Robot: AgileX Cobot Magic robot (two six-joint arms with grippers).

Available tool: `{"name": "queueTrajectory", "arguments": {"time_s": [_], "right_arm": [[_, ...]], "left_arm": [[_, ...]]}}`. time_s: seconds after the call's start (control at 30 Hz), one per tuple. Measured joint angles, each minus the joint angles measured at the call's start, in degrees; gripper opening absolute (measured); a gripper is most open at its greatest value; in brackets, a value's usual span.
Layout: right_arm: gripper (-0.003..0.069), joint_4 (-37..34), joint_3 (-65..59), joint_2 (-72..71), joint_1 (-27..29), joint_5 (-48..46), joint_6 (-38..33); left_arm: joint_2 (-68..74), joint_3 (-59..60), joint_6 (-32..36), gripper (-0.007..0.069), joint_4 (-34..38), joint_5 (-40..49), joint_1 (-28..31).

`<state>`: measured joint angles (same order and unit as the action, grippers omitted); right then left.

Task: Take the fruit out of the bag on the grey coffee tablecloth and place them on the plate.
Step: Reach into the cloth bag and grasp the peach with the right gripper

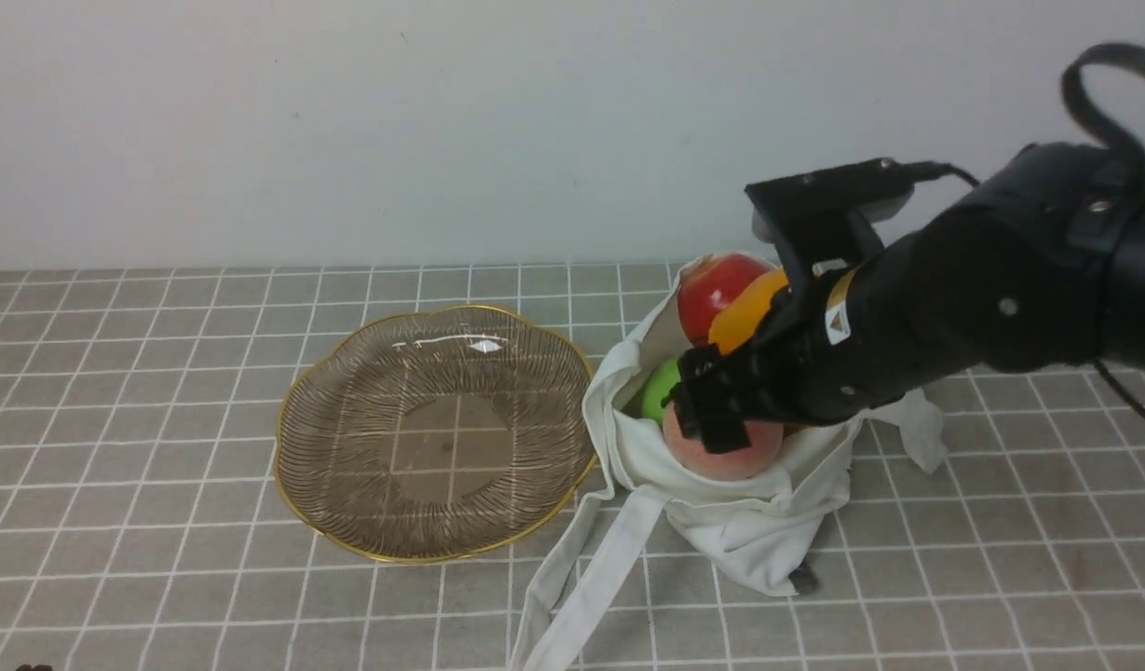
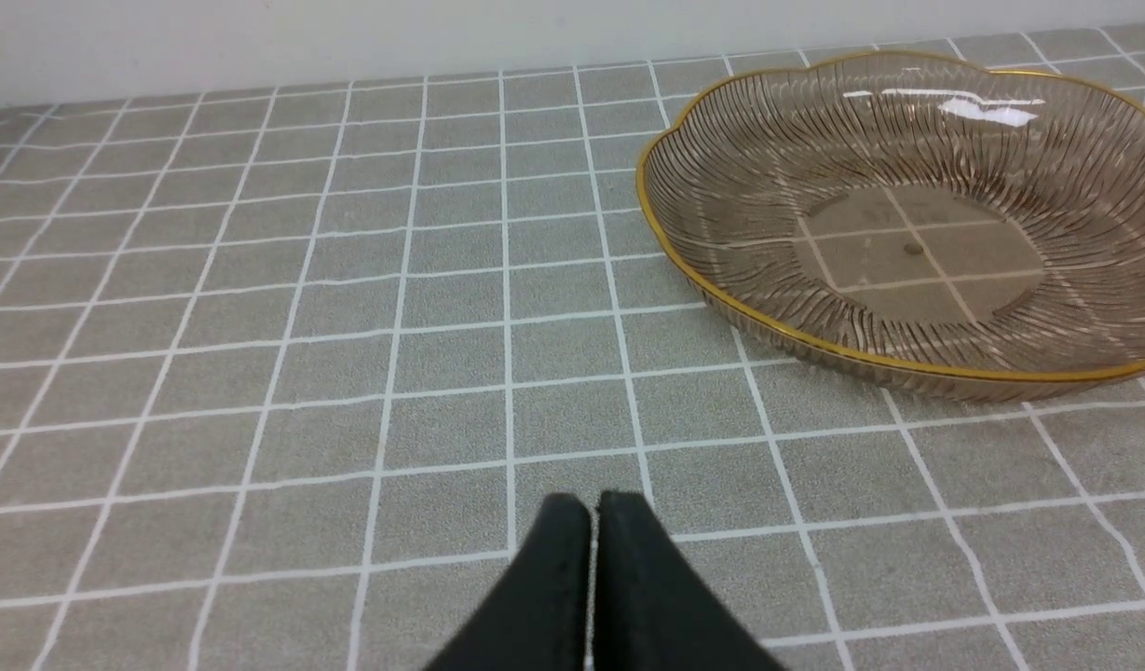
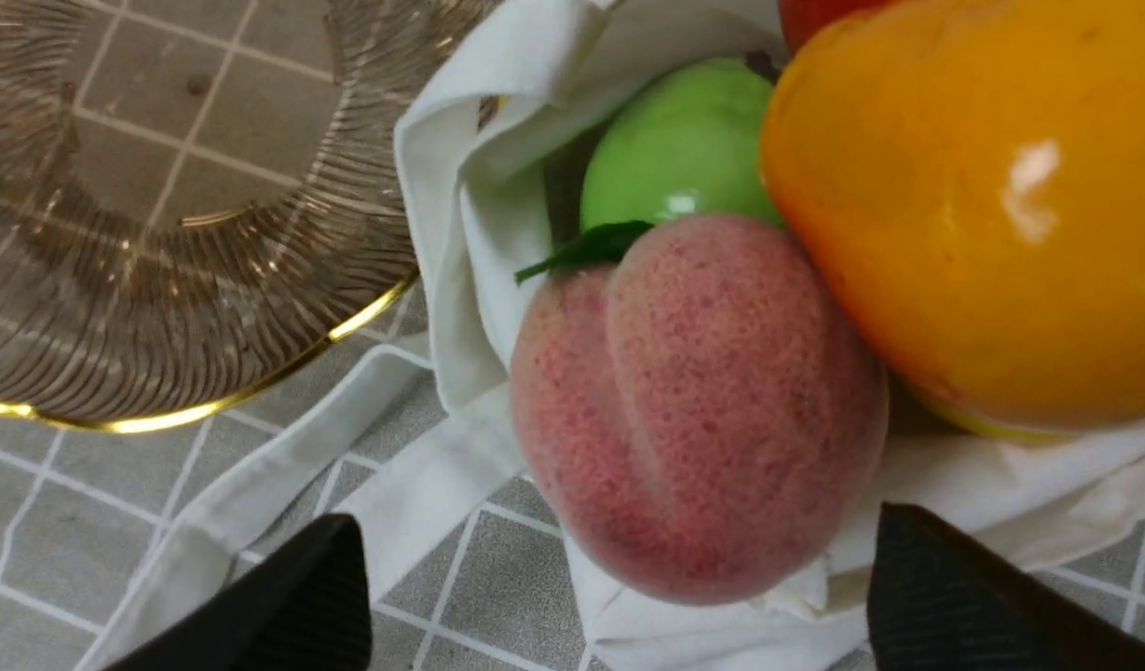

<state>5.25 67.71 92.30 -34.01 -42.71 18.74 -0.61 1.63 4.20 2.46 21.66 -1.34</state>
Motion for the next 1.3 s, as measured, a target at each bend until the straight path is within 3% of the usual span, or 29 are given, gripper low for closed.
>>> {"name": "queueTrajectory", "arguments": {"time_s": [0.3, 0.5, 0.73, 1.3], "right_arm": [[0.0691, 9.0, 0.0, 6.2, 0.0, 2.4, 17.0], [0.0664, 9.5, 0.0, 6.5, 0.0, 4.0, 18.1], [0.0526, 7.9, 0.2, 7.9, 0.0, 5.0, 18.1], [0.0525, 9.6, 0.3, 8.2, 0.0, 4.8, 18.2]], "left_arm": [[0.0, 0.0, 0.0, -0.0008, 0.0, 0.0, 0.0], [0.0, 0.0, 0.0, -0.0008, 0.0, 0.0, 0.0], [0.0, 0.0, 0.0, -0.0008, 0.0, 0.0, 0.0], [0.0, 0.0, 0.0, -0.0008, 0.0, 0.0, 0.0]]}}
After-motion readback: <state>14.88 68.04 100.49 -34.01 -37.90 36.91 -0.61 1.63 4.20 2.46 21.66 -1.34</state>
